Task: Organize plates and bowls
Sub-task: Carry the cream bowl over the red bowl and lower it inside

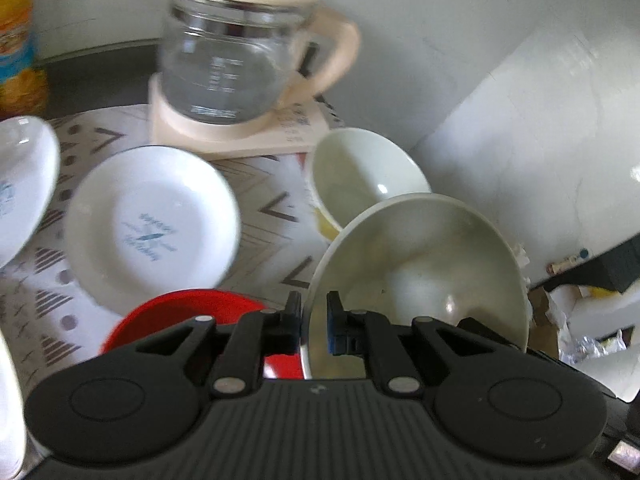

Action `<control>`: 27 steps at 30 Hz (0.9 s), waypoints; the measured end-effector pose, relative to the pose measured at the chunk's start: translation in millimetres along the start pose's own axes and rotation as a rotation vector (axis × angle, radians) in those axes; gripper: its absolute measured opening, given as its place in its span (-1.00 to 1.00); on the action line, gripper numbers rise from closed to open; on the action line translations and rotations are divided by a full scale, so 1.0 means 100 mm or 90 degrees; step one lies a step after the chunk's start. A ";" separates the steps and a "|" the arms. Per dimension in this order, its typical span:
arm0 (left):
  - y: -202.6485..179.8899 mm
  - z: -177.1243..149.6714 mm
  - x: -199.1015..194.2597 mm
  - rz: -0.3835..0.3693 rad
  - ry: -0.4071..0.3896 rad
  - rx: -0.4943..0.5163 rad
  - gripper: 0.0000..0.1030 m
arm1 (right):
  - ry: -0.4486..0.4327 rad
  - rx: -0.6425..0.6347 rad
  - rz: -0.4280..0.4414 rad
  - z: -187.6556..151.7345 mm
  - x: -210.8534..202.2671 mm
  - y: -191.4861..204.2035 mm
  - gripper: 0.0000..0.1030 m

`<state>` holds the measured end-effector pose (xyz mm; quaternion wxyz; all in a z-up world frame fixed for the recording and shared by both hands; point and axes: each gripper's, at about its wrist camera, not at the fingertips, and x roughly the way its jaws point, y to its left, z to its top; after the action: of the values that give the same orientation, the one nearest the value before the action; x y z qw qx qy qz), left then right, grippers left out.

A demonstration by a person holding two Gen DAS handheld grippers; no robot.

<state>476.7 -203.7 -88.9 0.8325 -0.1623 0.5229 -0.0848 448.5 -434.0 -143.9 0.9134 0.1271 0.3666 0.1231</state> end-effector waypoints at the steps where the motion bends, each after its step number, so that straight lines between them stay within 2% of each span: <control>1: 0.05 -0.02 -0.04 0.005 0.000 -0.009 -0.83 | 0.001 -0.008 0.004 0.00 0.00 0.05 -0.73; 8: 0.39 -0.13 -0.31 0.044 -0.017 -0.042 -0.83 | 0.024 -0.035 0.042 -0.10 0.05 0.41 -0.74; 15: 0.67 -0.27 -0.41 0.067 -0.016 -0.067 -0.83 | 0.062 -0.049 0.060 -0.28 0.17 0.65 -0.74; 27: 0.96 -0.43 -0.34 0.087 0.011 -0.108 -0.81 | 0.098 -0.090 0.058 -0.42 0.36 0.86 -0.74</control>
<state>420.8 -111.1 -112.1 0.8152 -0.1955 0.5449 0.0154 432.6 -335.8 -168.6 0.8828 0.0688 0.4195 0.1997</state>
